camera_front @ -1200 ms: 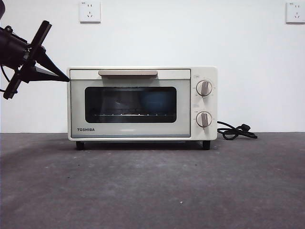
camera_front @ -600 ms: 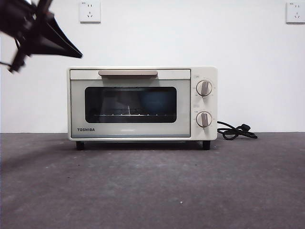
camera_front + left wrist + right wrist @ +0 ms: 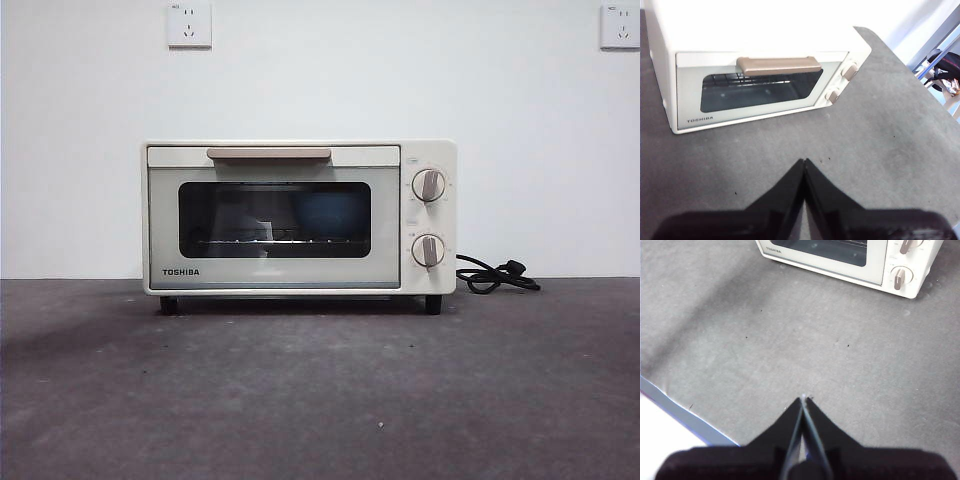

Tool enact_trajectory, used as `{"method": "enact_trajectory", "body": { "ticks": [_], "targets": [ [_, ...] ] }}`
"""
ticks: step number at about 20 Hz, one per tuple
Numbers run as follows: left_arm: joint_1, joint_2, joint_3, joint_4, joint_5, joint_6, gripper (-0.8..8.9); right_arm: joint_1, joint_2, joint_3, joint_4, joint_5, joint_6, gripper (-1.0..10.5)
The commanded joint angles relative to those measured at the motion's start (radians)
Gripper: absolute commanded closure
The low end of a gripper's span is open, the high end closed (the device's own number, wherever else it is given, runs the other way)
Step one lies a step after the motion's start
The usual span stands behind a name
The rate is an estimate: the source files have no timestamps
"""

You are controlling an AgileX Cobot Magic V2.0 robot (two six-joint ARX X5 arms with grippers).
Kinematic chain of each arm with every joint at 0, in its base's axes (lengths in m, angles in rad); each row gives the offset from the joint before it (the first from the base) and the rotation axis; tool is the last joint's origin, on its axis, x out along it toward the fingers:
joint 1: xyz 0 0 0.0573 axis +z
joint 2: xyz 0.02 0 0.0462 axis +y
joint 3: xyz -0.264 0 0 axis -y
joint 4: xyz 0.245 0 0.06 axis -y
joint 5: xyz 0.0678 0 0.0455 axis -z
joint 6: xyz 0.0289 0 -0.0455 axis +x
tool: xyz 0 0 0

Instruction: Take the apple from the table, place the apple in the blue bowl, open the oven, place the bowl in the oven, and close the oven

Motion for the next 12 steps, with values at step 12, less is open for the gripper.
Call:
{"method": "enact_trajectory", "body": {
  "ticks": [12],
  "targets": [
    [0.018, -0.074, -0.082, 0.171, -0.181, 0.421, 8.17, 0.000, 0.001, -0.007, 0.003, 0.000, 0.008, 9.5]
  ]
}}
